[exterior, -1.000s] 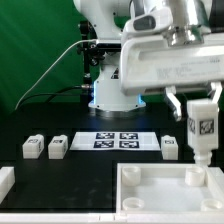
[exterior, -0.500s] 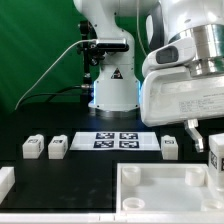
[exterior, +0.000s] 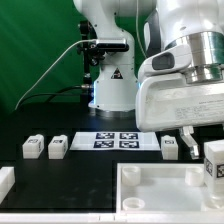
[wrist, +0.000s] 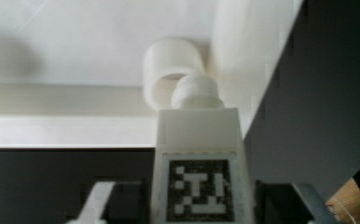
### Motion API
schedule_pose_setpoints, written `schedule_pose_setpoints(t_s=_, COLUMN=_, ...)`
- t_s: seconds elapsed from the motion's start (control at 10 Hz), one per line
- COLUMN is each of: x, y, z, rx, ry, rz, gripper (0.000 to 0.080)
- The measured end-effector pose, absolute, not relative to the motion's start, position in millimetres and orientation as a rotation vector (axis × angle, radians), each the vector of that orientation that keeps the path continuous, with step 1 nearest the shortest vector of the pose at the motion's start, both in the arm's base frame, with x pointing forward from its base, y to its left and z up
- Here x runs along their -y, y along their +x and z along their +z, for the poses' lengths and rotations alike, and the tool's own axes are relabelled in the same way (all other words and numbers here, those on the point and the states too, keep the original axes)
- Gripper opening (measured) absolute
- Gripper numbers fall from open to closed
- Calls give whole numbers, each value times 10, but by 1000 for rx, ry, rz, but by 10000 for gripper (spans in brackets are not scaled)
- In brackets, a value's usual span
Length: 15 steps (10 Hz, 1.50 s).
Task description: Assemble one leg
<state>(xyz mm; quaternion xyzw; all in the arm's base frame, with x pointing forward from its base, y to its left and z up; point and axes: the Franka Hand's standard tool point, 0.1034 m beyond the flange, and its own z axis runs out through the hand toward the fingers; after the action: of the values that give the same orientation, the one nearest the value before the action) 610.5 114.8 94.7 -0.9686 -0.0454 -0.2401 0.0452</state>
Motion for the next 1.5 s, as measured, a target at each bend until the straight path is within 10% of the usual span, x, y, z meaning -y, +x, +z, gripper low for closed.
schedule_pose_setpoints(t_s=1.1, x=-1196, y=6078, z=783, rx=53, ry=-2959, rz=-935, gripper=288)
schedule_pose_setpoints(t_s=1.3, x=-1192, y=6058, z=752, rx=52, ry=-2968, rz=-902, gripper=335)
schedule_pose_setpoints(t_s=1.5, x=-1192, y=6056, z=750, rx=52, ry=-2968, rz=-901, gripper=630)
